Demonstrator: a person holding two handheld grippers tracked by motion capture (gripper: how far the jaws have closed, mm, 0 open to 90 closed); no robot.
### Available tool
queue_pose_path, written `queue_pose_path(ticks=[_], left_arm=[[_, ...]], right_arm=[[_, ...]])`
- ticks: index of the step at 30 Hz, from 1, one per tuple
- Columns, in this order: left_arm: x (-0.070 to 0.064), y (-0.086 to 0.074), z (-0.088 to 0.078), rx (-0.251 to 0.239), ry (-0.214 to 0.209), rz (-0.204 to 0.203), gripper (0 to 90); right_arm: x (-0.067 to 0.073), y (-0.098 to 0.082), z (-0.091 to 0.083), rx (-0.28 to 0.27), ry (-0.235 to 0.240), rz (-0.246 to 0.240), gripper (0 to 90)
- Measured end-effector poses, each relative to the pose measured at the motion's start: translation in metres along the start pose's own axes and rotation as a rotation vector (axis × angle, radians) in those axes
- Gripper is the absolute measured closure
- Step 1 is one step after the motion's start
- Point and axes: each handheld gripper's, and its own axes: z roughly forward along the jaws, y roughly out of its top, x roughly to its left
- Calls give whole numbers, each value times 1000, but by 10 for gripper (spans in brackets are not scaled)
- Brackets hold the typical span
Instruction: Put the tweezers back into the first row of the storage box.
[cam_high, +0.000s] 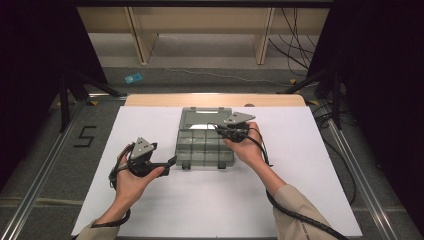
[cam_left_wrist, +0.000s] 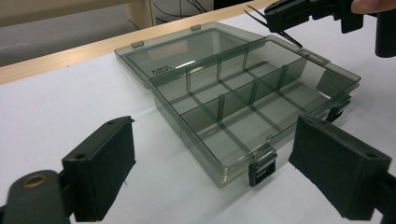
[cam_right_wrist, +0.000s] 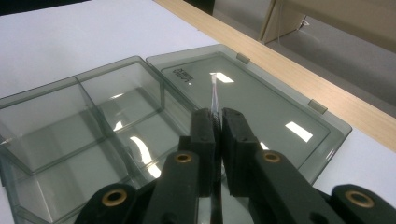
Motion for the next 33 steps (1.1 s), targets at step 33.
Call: queue_pose_path(ticks=[33], left_arm=[[0,0,1,3,3,-3,125]], right_arm=[[-2,-10,11,63,24,-7,816]])
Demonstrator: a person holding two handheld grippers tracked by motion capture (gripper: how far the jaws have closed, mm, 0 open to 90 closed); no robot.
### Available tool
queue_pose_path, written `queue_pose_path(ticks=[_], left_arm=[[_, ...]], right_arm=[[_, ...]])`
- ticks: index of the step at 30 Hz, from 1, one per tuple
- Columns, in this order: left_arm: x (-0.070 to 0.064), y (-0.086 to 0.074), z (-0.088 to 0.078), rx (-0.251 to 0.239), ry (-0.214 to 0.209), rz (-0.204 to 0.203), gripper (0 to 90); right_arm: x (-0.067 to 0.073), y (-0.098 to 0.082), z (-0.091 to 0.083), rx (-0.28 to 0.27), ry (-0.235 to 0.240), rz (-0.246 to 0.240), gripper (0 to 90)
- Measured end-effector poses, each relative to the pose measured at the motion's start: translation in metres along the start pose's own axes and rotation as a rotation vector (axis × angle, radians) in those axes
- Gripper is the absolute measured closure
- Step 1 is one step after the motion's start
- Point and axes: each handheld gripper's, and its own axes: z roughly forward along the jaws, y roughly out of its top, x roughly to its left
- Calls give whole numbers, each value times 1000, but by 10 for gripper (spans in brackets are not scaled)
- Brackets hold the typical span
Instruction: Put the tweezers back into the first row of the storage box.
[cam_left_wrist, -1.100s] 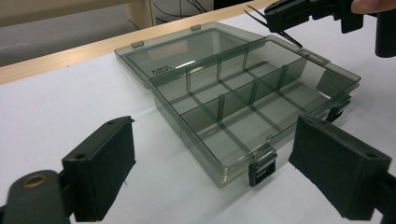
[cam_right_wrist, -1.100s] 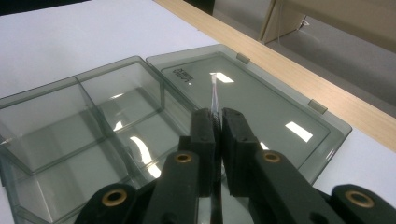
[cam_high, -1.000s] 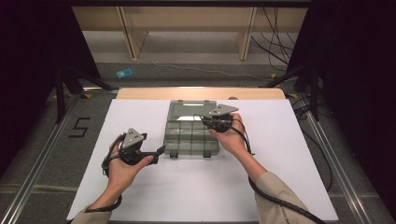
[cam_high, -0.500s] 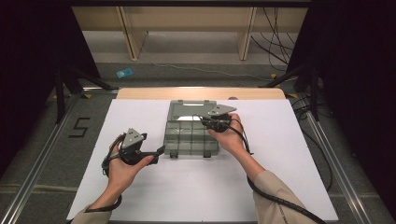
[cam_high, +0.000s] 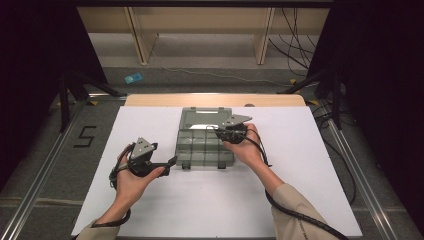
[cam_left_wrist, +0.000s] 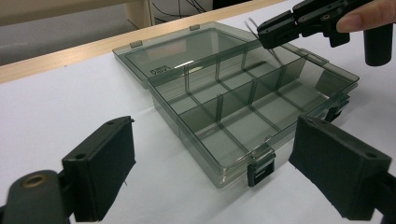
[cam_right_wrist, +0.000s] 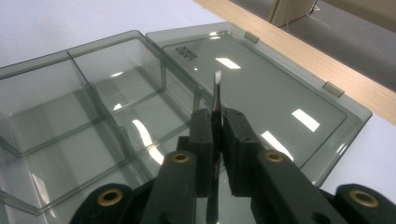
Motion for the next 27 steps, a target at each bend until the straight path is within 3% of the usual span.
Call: queue_pose_path(ticks=[8,16,27], left_arm=[[0,0,0,-2,0,-1,126],[0,0,-1,-1,2,0,128],[1,0,-1,-3,5,-1,128]], right_arm=[[0,-4,-7,-15,22,31,671],[2,-14,-39,-85,26,148,371],[11,-36,-77,-130,22,165,277]])
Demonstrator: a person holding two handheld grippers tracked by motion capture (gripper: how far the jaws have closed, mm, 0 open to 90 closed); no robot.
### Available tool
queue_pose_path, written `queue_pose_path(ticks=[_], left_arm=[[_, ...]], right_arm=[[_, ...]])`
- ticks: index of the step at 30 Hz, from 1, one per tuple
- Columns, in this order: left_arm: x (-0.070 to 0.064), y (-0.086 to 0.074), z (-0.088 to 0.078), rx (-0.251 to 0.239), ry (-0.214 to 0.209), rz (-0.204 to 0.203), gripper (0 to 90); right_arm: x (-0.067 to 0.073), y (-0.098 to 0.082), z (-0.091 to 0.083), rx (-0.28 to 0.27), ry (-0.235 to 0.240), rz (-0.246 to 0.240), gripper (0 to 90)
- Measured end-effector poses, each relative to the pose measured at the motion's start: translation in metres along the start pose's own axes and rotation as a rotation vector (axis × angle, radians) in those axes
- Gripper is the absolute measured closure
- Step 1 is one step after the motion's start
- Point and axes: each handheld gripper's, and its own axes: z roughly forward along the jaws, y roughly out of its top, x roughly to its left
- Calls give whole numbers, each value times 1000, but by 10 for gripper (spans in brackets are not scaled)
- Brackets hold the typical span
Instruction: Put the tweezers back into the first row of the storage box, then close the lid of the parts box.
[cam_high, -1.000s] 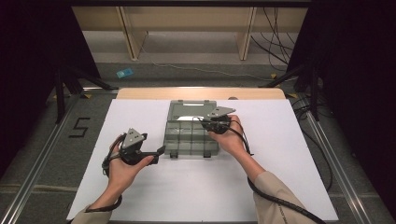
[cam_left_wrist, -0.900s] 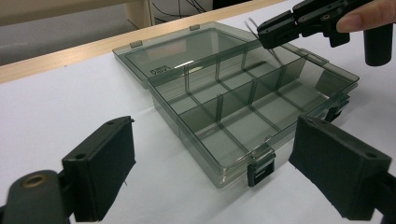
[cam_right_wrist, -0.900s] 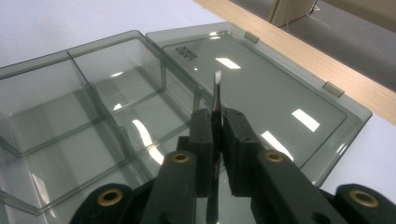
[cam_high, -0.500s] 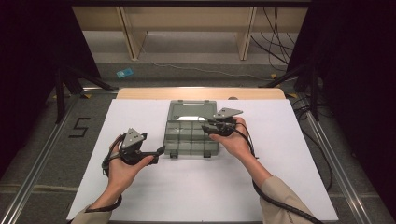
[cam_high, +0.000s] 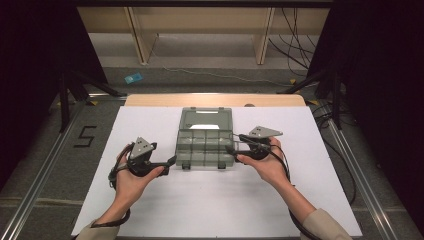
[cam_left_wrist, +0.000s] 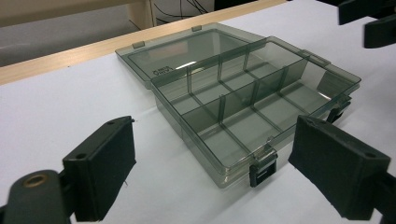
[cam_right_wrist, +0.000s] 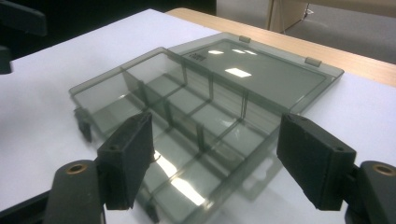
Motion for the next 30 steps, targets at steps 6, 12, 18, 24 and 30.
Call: queue_pose_path(ticks=[6,12,18,24,30], left_arm=[[0,0,0,-1,-1,3,128],[1,-1,-1,0,-4,5,129],[0,-1,0,-2,-7,6,129],[-1,0,0,-5,-5,9,128],[-1,0,-1,-8,-2,11,128]], right_arm=[[3,-11,-22,-23,-7,5,263],[3,-22,-43,-27,-21,14,251],[3,-30,-55,-37,-30,10,239],[4,-31,-61,-30,-31,20,235],[6,-31,-64,-24,-38,13,231]])
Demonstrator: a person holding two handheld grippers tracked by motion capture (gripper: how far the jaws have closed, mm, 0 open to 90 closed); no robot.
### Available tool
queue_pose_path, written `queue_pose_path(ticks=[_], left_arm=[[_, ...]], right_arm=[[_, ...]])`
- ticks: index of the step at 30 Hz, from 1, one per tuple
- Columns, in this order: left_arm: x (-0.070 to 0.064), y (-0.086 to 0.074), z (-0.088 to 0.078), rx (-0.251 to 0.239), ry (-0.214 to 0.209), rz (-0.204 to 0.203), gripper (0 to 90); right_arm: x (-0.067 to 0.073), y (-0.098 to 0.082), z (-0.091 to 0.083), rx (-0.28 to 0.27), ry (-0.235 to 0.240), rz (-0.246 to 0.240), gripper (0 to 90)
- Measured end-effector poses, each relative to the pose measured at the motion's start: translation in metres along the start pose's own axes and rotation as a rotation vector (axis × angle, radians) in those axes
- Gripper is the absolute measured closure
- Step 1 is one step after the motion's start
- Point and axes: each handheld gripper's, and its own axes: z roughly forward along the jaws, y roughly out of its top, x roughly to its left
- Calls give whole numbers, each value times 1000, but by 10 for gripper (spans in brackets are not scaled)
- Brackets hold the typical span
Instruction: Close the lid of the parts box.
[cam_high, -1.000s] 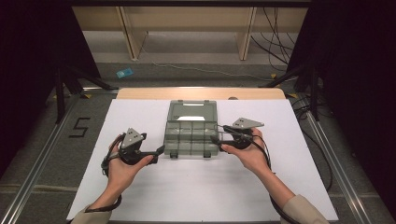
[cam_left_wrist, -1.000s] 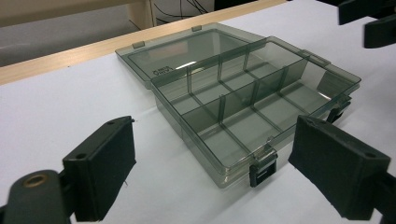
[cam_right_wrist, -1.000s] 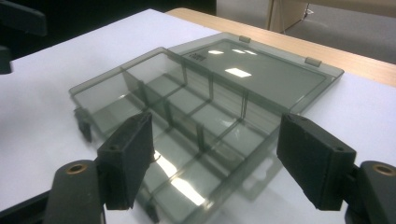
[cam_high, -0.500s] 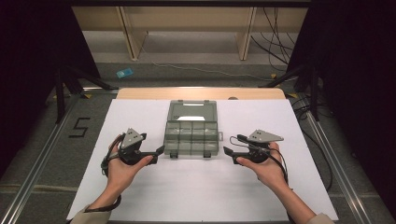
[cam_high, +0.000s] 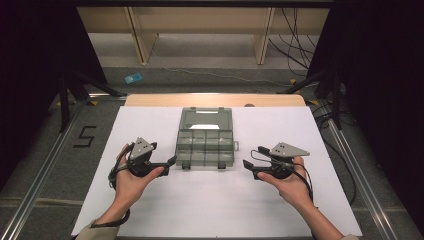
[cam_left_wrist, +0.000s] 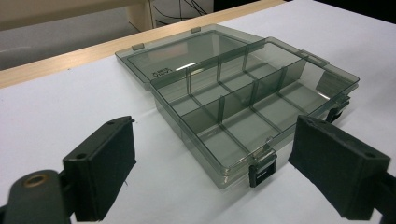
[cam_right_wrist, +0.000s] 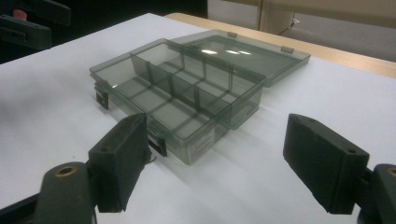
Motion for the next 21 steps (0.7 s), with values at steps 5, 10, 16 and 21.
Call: queue_pose_path(ticks=[5,10,16,21], left_arm=[[2,0,0,0,-1,-3,127],[1,2,0,-2,2,-12,122],[0,4,4,-7,13,-38,113],[2,4,5,-3,18,-28,113]], right_arm=[[1,0,2,-49,22,3,219],[3,-4,-5,-45,12,5,217],[4,-12,-12,-54,26,15,215],[3,-13,-15,-59,23,10,213]])
